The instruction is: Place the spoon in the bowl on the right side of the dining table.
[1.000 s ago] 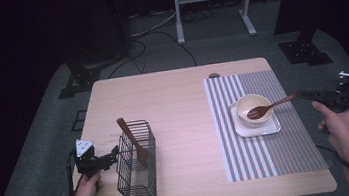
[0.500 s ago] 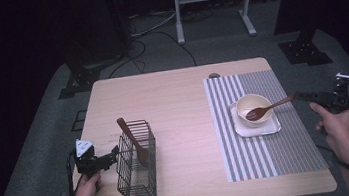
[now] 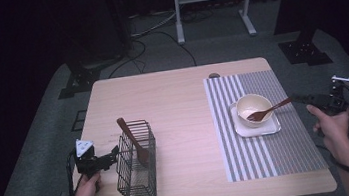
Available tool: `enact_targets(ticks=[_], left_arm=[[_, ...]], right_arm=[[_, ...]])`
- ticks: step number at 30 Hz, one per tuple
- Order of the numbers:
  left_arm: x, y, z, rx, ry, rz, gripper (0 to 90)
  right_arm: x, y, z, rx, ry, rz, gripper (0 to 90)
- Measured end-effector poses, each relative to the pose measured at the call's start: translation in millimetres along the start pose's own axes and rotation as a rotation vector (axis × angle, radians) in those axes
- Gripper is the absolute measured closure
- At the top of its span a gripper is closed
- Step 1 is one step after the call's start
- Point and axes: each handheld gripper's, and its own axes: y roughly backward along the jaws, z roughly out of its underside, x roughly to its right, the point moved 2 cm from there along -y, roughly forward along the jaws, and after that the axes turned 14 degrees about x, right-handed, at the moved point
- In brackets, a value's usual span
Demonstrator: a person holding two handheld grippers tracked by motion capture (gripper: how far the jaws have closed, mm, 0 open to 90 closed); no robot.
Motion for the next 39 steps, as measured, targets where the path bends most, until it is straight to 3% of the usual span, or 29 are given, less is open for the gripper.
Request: enact_targets(ticks=[39], left_arm=[[-0.3,0.2,0.0,0.001,0.003,0.002,0.0]], right_arm=[[17.5,-10.6,27.3,-0.081,-0.016,0.005,55.4]])
